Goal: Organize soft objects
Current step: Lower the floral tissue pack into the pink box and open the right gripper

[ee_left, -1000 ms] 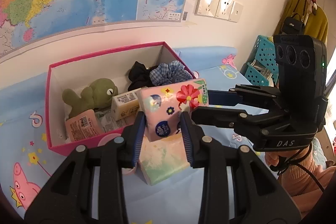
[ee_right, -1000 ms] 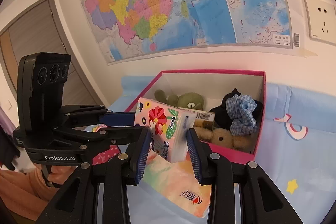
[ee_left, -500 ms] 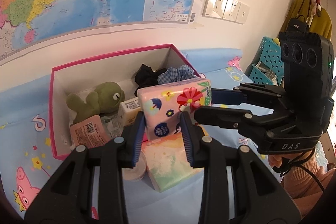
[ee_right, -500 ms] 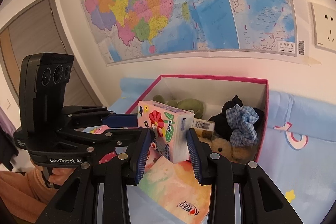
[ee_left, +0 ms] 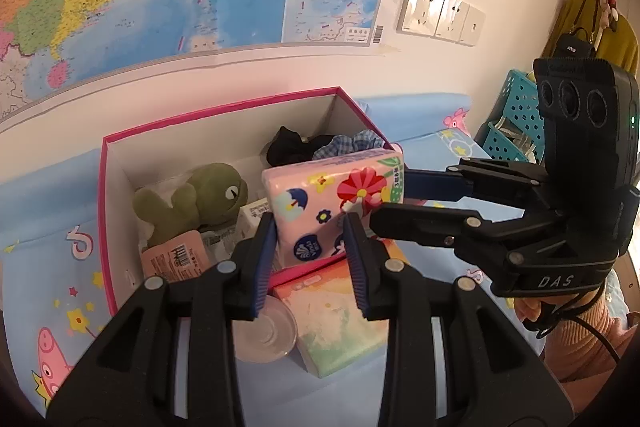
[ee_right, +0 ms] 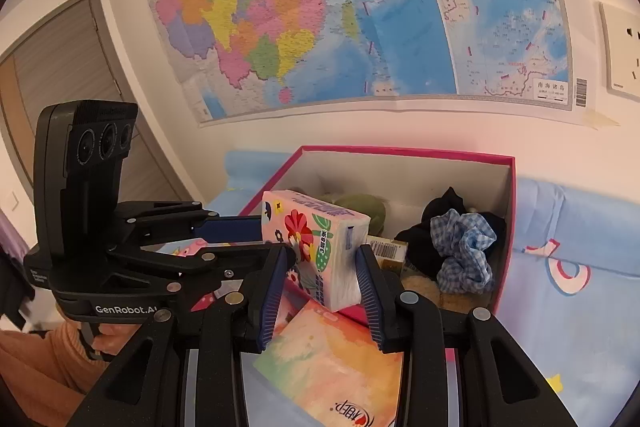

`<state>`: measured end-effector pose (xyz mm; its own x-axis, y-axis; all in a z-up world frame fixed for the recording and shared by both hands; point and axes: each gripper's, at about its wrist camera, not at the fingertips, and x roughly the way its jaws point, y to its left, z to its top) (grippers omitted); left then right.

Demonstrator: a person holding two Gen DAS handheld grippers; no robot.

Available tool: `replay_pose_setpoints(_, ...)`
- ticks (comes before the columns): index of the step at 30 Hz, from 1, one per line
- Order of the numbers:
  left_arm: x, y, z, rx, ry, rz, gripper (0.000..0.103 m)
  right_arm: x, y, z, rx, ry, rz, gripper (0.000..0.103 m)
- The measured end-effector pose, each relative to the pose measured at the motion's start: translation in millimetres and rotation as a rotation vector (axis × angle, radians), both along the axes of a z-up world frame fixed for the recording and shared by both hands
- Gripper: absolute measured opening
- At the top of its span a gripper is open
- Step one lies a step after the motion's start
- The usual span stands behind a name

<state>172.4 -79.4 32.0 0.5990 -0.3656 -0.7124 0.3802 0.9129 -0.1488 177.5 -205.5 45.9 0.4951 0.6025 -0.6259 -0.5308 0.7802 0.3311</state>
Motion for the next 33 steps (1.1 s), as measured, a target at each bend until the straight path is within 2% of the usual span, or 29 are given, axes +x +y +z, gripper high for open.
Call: replay_pose_setpoints(33, 28.8, 1.0, -6.6, 0.040, 0.010, 0.000, 0.036, 20.4, 1.9, -6.8, 0.007, 0.036, -0.015, 0.037)
